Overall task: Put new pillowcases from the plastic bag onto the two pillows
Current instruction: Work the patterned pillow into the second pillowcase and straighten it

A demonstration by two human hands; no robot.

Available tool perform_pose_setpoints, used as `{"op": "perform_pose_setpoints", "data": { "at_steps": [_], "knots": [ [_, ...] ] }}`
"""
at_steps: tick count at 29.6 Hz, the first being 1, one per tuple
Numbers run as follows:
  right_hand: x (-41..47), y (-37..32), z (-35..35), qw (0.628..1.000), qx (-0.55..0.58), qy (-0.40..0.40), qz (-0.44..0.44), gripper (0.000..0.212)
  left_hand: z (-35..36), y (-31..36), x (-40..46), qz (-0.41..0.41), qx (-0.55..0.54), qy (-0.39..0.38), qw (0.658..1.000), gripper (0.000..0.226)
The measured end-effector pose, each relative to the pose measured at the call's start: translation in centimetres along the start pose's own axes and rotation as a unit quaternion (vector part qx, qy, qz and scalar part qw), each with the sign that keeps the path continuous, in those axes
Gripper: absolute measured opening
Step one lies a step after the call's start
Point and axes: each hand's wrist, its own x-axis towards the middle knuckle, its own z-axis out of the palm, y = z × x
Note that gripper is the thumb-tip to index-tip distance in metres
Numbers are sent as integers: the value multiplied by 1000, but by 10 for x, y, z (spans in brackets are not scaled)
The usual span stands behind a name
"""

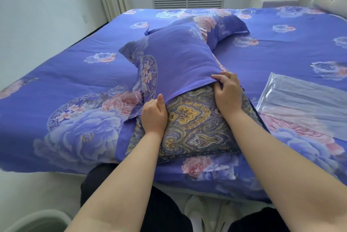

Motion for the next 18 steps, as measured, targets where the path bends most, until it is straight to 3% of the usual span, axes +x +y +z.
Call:
{"op": "perform_pose_setpoints", "data": {
  "at_steps": [4, 8, 13, 16, 18],
  "knots": [
    [8, -14, 2, 999, 13, 31, -38, 22, -9, -2, 0, -10, 9, -17, 1000, 49],
    [-23, -19, 9, 993, -54, 67, -78, 31, -19, -8, -5, -20, 17, -24, 999, 50],
    [-36, 7, 2, 984, -162, 34, -62, 21, -29, -1, -2, 50, 27, -87, 995, 41],
    [-37, 3, -1, 976, -209, 2, -61, 23, -39, -9, -6, -2, 70, -124, 990, 35],
    [-41, -10, -2, 974, -205, -5, -99, 31, -49, -17, -8, -52, 92, -167, 980, 51]
  ]
}}
